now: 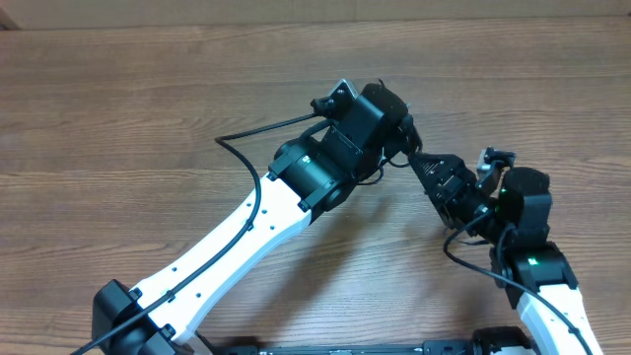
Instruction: Untangle cables
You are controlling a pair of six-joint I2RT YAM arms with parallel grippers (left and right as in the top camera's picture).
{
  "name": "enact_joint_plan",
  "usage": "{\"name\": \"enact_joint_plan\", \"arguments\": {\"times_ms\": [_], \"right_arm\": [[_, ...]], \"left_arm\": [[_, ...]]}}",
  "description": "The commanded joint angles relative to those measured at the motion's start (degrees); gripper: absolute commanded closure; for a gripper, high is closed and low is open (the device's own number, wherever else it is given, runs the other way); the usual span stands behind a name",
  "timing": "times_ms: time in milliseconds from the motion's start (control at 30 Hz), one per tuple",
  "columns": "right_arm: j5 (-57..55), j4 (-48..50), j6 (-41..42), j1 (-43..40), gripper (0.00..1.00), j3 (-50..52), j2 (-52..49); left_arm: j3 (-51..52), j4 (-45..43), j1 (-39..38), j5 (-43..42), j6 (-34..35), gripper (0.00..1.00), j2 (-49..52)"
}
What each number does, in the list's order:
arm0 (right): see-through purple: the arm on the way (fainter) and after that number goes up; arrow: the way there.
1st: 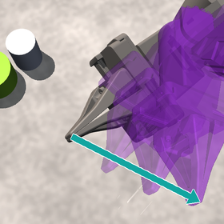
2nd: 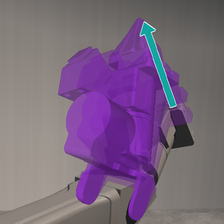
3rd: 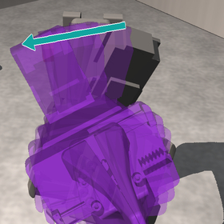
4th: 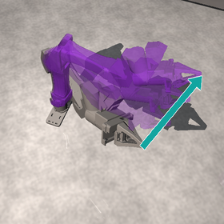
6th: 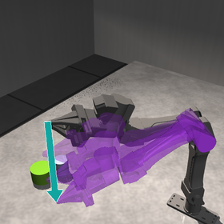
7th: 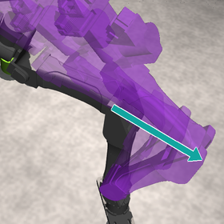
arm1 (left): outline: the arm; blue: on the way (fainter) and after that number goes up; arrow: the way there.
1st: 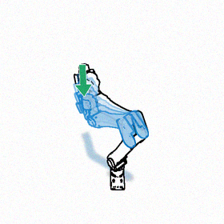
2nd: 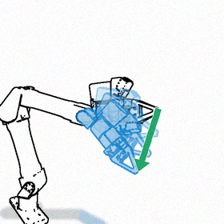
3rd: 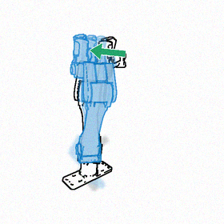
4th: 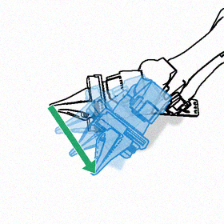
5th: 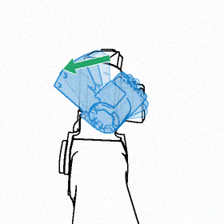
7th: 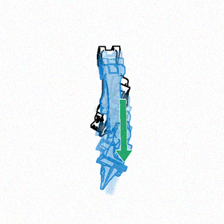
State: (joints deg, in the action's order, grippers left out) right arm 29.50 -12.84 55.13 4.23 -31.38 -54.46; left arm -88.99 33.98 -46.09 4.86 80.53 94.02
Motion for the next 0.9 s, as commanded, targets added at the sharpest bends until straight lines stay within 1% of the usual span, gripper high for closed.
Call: {"name": "enact_joint_plan", "arguments": {"times_ms": [0, 100, 267, 333, 400, 433, 500, 533, 567, 667, 733, 767, 833, 867], "right_arm": [[-2.32, -1.68, -3.13, 0.2, 0.02, -0.96, -1.29], [-5.42, -3.63, -3.13, 0.2, 0.02, -0.96, -1.29], [-6.16, -4.68, -3.37, 0.2, 0.02, -0.96, -1.29], [-7.76, -5.57, -4.63, 0.2, 0.02, -0.96, -1.29], [-10.71, -7.72, -4.61, 0.2, 0.02, -0.96, -1.29], [-12.44, -9.25, -4.61, 0.2, 0.02, -0.96, -1.29], [-12.79, -9.86, -4.63, 0.2, 0.02, -0.96, -1.27], [-12.72, -10.05, -4.63, 0.2, 0.02, -0.96, -1.27], [-12.7, -10.29, -4.63, 0.2, 0.02, -0.96, -1.18], [-12.41, -10.6, -4.63, 0.2, 0.02, -0.96, -1.16], [-10.05, -9.94, -4.72, 0.2, 0.02, -0.96, -1.16], [-9.4, -9.73, -4.92, 0.2, 0.02, -0.96, -1.16], [-3.37, -7.3, -8.5, 0.2, 0.03, -0.96, -0.48], [1.64, -4.74, -11.52, 0.2, 0.04, -0.96, 0.48]], "left_arm": [[-1.66, -1.7, -0.44, -3.48, 0.94, 0.96, -0.57], [-1.66, -1.7, -0.42, -3.43, 0.92, 0.96, -1.07], [-1.66, -1.66, 0.85, -3.63, 0.68, 0.96, -1.6], [-1.66, -1.6, 1.68, -5.27, 0.17, 0.96, -1.92], [-1.66, -1.55, 2.78, -8.15, -2.67, 0.96, -2.47], [-1.66, -1.07, 3.91, -10.73, -7.5, 0.96, -3.17], [-1.66, -0.83, 5.25, -13.16, -15.54, 0.96, -3.82], [-1.66, -0.87, 6.05, -14.71, -20.98, 0.96, -4.11], [-1.66, -0.83, 6.54, -15.65, -23.8, 0.96, -4.24], [-1.66, -0.81, 8.35, -22.49, -36.63, 0.96, -4.59], [-1.66, -0.46, 9.11, -24.41, -41.51, 0.96, -4.57], [-1.66, -0.11, 9.27, -24.28, -41.57, 0.96, -4.57], [-1.66, 0.39, 9.49, -23.3, -41.44, 0.96, -4.57], [-1.66, 0.9, 9.49, -21.55, -39.8, 0.96, -4.57]]}}
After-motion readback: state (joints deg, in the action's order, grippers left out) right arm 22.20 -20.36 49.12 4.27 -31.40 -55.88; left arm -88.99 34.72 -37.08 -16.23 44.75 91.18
